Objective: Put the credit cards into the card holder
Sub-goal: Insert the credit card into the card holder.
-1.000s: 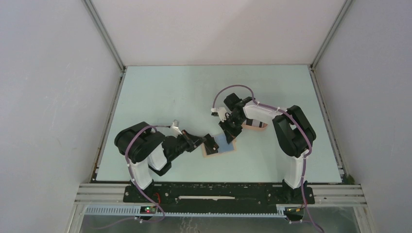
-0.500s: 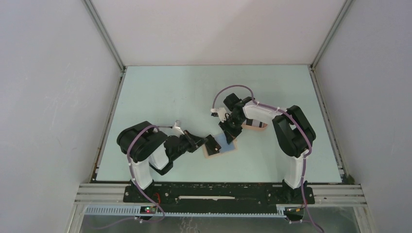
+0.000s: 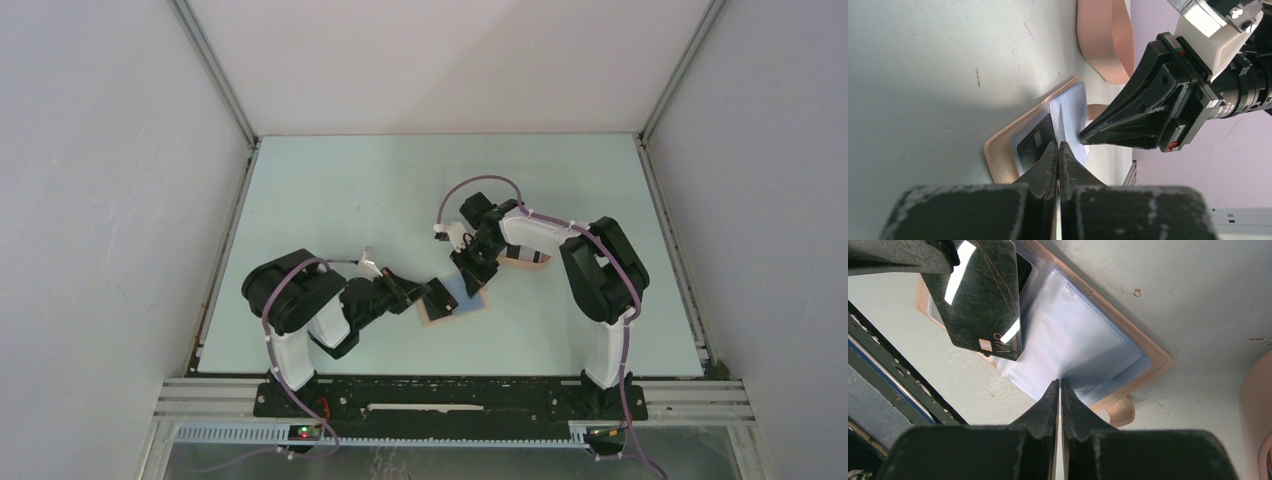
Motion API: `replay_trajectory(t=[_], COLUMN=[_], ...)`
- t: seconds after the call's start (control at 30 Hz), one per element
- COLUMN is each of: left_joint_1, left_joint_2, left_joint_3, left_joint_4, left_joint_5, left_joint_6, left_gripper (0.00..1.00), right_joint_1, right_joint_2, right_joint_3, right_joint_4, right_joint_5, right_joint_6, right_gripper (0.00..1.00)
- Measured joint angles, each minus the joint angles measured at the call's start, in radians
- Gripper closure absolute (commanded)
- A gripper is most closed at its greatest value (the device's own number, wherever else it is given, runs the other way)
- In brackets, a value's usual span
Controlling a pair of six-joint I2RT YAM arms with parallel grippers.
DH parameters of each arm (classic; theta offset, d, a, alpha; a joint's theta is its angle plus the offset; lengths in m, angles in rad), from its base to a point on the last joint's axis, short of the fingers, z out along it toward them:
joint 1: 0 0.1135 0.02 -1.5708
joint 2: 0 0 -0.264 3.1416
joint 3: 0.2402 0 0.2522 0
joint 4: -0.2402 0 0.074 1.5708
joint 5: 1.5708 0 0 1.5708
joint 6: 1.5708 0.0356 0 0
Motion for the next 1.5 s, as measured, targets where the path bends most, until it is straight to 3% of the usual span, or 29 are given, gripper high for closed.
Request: replay_trajectory(t=[0.7, 1.5], left_joint_1=[-0.012, -0.015], left_joint_2=[0.045, 0.023], left_joint_3=[0.033, 0.116], left_joint_4=[-0.025, -0.185], left_joint_5=[0.009, 0.088], left_joint_6=[-0.045, -0.045], left_gripper=[0.97, 0.96], right_joint_1=[0.000, 0.000], right_joint_2=[0.002, 0.002], right_joint_3=[0.001, 0.013], right_joint_4=[-0.003, -0.023], right_joint_5=[-0.001, -0.005], right_joint_6=[0.000, -0.003], right_gripper=[0.89, 0.88])
